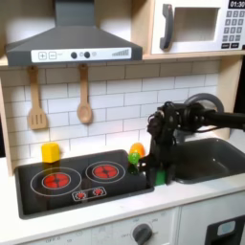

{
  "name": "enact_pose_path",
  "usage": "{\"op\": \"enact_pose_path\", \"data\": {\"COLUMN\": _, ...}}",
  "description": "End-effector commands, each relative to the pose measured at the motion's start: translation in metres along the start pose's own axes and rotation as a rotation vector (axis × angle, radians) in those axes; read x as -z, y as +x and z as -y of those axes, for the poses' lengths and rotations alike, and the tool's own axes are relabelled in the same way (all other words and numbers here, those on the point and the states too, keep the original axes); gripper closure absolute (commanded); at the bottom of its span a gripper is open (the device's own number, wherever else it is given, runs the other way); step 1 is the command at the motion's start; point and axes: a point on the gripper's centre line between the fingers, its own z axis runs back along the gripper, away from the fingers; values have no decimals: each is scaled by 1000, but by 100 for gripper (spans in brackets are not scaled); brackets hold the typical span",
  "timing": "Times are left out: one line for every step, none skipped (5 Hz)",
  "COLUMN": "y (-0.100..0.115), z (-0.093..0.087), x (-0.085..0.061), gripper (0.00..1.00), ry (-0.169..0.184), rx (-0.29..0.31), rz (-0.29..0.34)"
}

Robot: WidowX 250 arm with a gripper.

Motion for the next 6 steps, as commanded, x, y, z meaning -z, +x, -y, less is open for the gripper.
{"op": "enact_pose_path", "data": {"y": -1, "z": 2, "x": -3, "gripper": 100, "ry": -15, "rx": 0, "rz": -7}}
{"op": "enact_pose_path", "data": {"y": -2, "z": 5, "x": 1, "gripper": 100, "ry": -20, "rx": 8, "rz": -17}}
{"op": "enact_pose_path", "data": {"y": -2, "z": 9, "x": 2, "gripper": 100, "ry": -26, "rx": 9, "rz": -12}}
{"op": "enact_pose_path", "data": {"y": -3, "z": 21, "x": 7, "gripper": 100, "ry": -27, "rx": 32, "rz": -18}}
{"op": "enact_pose_path", "data": {"y": -5, "z": 32, "x": 9, "gripper": 100, "ry": -30, "rx": 46, "rz": -14}}
{"op": "enact_pose_path", "data": {"y": -1, "z": 37, "x": 7, "gripper": 100, "ry": -23, "rx": 47, "rz": 4}}
